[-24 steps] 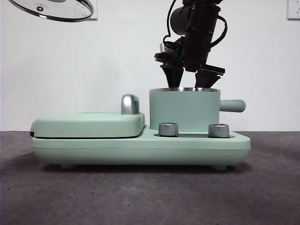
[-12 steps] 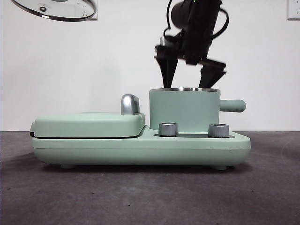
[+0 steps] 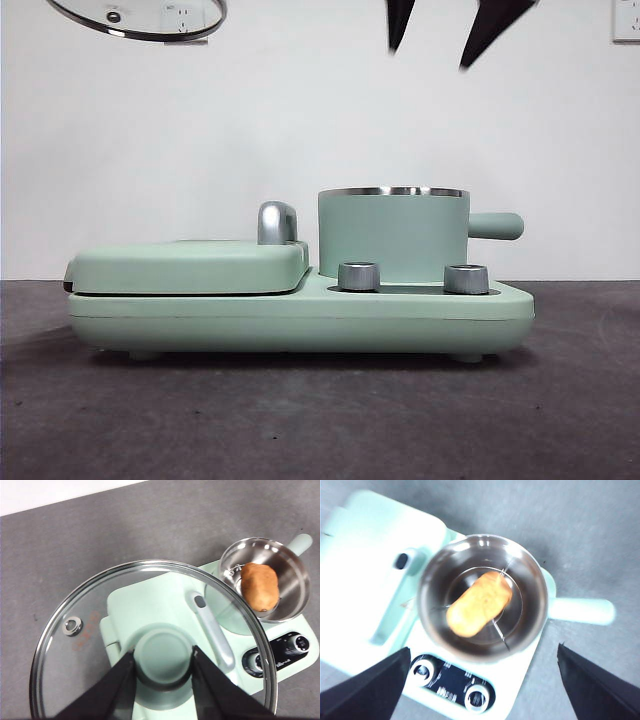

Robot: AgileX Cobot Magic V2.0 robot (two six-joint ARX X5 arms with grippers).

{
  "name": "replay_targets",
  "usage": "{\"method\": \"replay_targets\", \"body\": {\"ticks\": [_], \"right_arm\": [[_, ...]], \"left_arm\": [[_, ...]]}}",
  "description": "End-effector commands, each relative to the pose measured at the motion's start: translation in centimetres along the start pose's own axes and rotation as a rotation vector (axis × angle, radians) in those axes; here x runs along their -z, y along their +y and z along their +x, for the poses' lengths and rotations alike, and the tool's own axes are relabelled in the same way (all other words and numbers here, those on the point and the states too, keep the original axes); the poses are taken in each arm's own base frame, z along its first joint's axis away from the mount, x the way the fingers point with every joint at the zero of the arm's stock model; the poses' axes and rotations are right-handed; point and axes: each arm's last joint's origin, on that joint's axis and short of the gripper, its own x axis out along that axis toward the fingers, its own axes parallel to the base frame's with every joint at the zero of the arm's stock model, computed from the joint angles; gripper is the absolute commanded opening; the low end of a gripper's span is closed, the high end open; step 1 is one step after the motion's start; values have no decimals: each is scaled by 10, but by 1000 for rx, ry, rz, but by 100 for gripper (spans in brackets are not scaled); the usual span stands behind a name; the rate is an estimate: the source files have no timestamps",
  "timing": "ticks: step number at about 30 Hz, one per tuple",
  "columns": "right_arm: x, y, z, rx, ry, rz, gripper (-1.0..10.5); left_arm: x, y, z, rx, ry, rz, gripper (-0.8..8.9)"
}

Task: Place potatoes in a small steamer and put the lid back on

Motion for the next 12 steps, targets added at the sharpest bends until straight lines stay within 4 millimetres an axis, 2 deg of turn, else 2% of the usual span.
{"method": "replay_targets", "body": {"ticks": [1, 4, 6, 12], "right_arm": [[19, 1, -29, 0, 30, -7, 468], [44, 1, -55, -1, 13, -9, 468], [67, 0, -72, -1, 9, -13, 468], [137, -1, -99, -32, -118, -35, 468]], "left_arm": [[-7, -7, -6, 23, -64, 10, 23], [-7, -15, -5, 43, -65, 25, 23], [-8, -20, -4, 59, -67, 34, 23], [-12, -42, 1, 118, -102, 59, 22]]}}
